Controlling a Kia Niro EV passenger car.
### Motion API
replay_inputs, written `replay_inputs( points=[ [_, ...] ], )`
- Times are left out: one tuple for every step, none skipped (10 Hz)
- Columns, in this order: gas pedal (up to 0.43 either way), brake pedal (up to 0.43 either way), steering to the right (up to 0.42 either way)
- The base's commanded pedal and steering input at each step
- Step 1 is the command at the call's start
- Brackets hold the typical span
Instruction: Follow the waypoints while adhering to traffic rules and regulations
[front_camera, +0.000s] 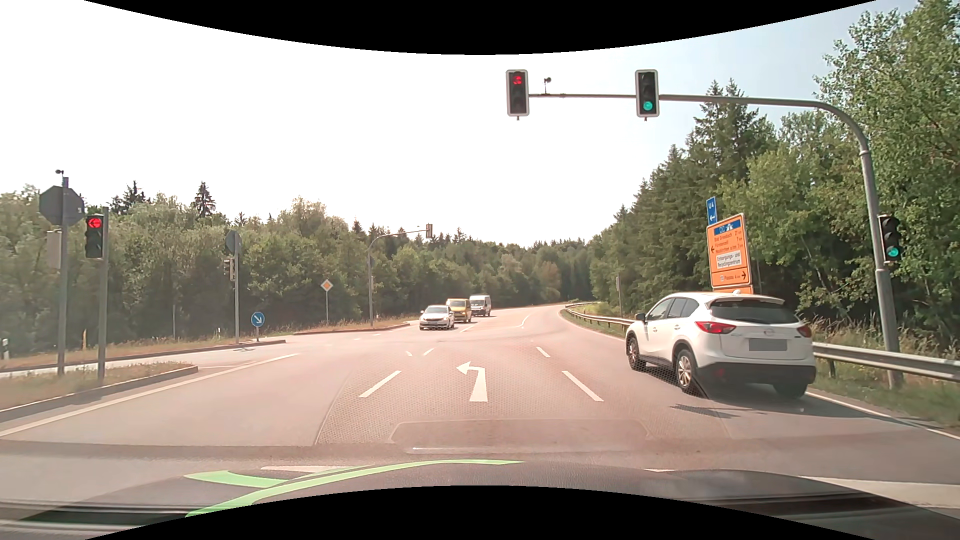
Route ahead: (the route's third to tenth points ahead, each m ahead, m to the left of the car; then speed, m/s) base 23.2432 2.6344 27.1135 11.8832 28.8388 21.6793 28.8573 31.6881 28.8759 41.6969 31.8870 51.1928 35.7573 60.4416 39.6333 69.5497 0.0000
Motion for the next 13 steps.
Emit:
replay_inputs(
  points=[
    [0.000,0.256,0.005],
    [0.000,0.250,0.005],
    [0.000,0.250,0.005],
    [0.000,0.250,0.005],
    [0.000,0.256,0.005],
    [0.000,0.250,0.005],
    [0.000,0.250,0.005],
    [0.000,0.250,0.005],
    [0.000,0.256,0.005],
    [0.000,0.256,0.005],
    [0.000,0.256,0.005],
    [0.000,0.256,0.005],
    [0.000,0.256,0.005]
  ],
)
